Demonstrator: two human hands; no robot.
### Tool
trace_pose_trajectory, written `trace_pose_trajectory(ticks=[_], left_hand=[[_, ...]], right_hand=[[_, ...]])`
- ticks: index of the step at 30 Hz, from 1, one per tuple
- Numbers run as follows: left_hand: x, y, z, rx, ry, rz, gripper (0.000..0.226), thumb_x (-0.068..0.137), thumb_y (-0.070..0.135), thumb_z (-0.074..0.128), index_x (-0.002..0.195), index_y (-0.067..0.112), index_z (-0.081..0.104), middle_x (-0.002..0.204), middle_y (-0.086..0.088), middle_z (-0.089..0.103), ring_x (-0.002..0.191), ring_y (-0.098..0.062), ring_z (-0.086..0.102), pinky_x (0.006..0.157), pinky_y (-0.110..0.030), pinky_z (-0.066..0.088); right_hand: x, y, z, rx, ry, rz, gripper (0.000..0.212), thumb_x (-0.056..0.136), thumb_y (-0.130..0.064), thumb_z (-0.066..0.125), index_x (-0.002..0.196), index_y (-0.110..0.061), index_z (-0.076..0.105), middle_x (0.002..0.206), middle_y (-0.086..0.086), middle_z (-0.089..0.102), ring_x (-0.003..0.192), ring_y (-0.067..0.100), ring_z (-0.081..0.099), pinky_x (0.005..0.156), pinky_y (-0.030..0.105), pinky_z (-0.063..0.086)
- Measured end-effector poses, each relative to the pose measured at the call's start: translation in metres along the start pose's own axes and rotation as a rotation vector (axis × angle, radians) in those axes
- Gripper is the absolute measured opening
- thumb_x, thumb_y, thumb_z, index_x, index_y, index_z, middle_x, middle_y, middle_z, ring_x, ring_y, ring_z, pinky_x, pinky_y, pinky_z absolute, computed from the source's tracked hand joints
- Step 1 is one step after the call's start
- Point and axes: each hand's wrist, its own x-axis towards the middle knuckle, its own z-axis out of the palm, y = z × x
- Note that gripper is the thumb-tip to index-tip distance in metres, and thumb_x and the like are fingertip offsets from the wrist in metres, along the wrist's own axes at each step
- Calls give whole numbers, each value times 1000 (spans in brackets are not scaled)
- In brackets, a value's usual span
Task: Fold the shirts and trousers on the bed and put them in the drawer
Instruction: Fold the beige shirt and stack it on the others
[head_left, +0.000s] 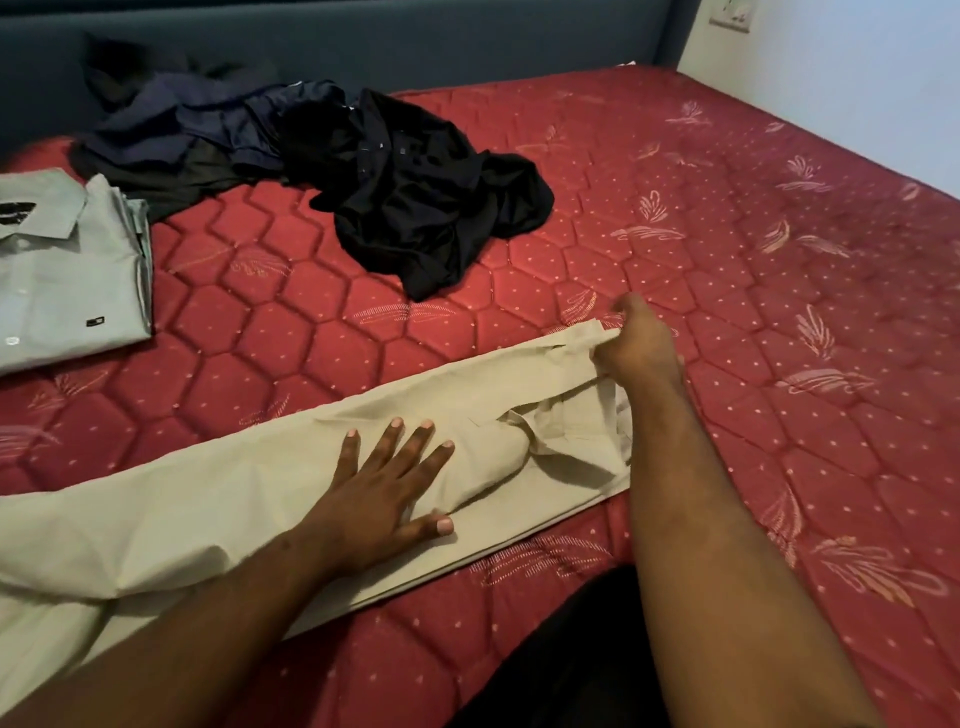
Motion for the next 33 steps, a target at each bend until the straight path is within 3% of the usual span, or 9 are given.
trace_pose_trajectory(ticks=[3,7,10,13,16,20,25,29,33], left_hand=[[9,8,-11,-10,81,16,93,72,88,-5,151,41,-13,153,13,-30,140,-17,-33,110,-51,-21],[40,34,-24,-108,97,64,94,75,85,6,154,36,-5,161,9,-15,145,-12,-22,115,-46,-14],[65,55,-24,-218,130,120,85,82,76,20,154,36,0,164,6,-4,150,-14,-8,119,-46,-4],[82,66,-20,-458,274,117,58,87,47,52,142,32,42,158,3,29,145,-16,27,113,-51,24],[87,62,-12,-664,467,100,27,73,30,58,98,23,66,135,0,56,122,-19,55,94,-50,44],[81,56,1,-678,502,112,28,80,31,58,104,18,65,127,1,59,116,-16,54,95,-43,43],[85,59,-5,-427,385,119,62,84,63,43,133,26,51,139,7,49,124,-14,49,100,-39,37],[94,68,-22,-365,372,13,64,82,71,31,118,29,64,141,5,51,124,-16,50,100,-42,41],[110,75,-27,-707,505,-24,41,90,49,42,83,16,65,91,3,65,89,-16,61,79,-43,49]], right_hand=[[2,2,0,-148,79,-38,56,84,-28,68,135,-23,46,131,10,53,121,34,50,99,49,43],[-2,28,3,123,-85,24,31,82,-9,65,112,-14,65,97,6,66,79,21,62,68,31,50],[-4,40,4,277,-135,136,41,81,-4,65,119,-18,58,96,5,64,83,24,64,72,36,55],[-7,39,0,441,-175,156,24,79,-3,72,99,-14,64,81,2,66,72,22,62,63,33,51],[-17,20,-12,507,-351,-3,9,79,1,71,82,-7,67,74,7,66,67,21,60,60,31,48],[-25,-5,-3,532,-718,-51,14,90,-7,61,83,-18,59,82,5,64,72,17,60,65,31,47],[11,15,17,-35,-233,-56,32,96,-26,50,125,-14,48,123,13,58,111,31,56,94,41,44],[15,17,16,72,-141,-103,21,98,-31,50,115,-20,52,113,7,62,104,29,58,95,45,44],[8,23,-4,519,-240,84,28,99,-45,45,99,-18,54,91,10,61,70,20,55,63,32,44]])
